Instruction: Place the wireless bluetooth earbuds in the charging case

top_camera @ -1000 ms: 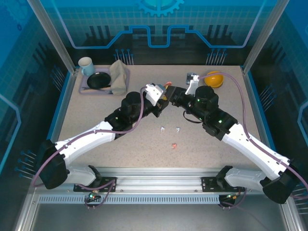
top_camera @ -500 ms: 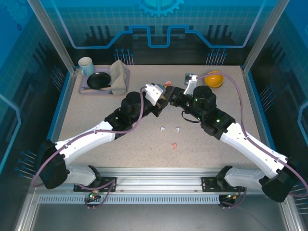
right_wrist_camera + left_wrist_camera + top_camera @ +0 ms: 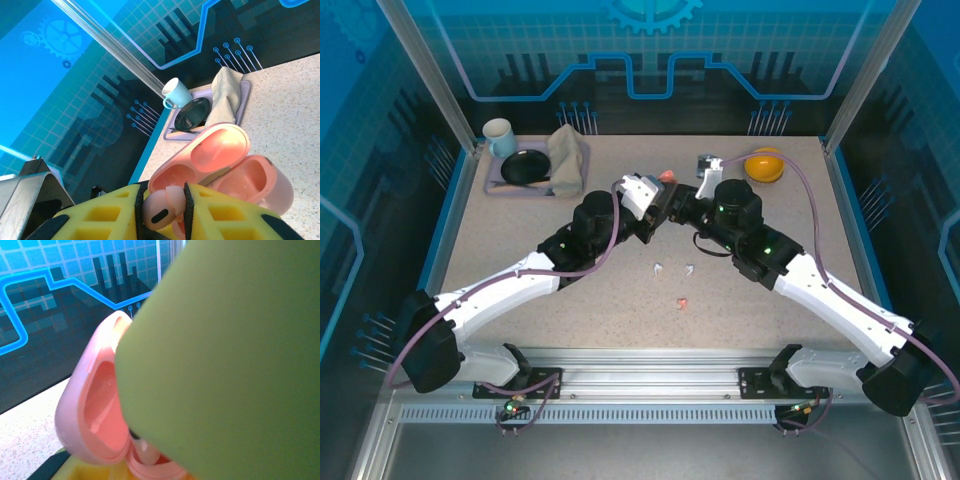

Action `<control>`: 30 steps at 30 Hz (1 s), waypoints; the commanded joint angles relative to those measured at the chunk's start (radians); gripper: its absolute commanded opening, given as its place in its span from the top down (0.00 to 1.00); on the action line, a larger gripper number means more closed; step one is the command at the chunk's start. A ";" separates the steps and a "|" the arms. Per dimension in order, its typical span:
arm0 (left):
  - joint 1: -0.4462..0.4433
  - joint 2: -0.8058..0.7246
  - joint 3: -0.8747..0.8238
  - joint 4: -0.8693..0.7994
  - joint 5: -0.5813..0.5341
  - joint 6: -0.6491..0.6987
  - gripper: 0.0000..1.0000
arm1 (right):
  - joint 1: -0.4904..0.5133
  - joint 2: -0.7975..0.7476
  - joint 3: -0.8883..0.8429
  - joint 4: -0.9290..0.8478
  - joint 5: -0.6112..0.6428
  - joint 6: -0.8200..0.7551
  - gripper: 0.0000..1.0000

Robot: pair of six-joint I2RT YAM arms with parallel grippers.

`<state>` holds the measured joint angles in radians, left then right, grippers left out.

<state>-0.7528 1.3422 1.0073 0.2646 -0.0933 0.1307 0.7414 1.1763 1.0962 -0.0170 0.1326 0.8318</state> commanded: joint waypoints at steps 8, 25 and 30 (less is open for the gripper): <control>-0.008 -0.018 0.025 0.056 0.010 -0.006 1.00 | 0.043 0.029 0.031 -0.129 0.061 -0.074 0.72; -0.008 -0.028 0.020 0.049 0.013 -0.006 1.00 | 0.038 0.041 0.073 -0.207 0.103 -0.052 0.62; -0.008 -0.029 0.017 0.047 0.013 -0.008 1.00 | 0.030 0.043 0.086 -0.209 0.091 -0.042 0.57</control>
<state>-0.7528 1.3418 1.0073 0.2363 -0.0933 0.1200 0.7650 1.1980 1.1625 -0.1600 0.2356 0.7818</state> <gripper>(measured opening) 0.230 0.417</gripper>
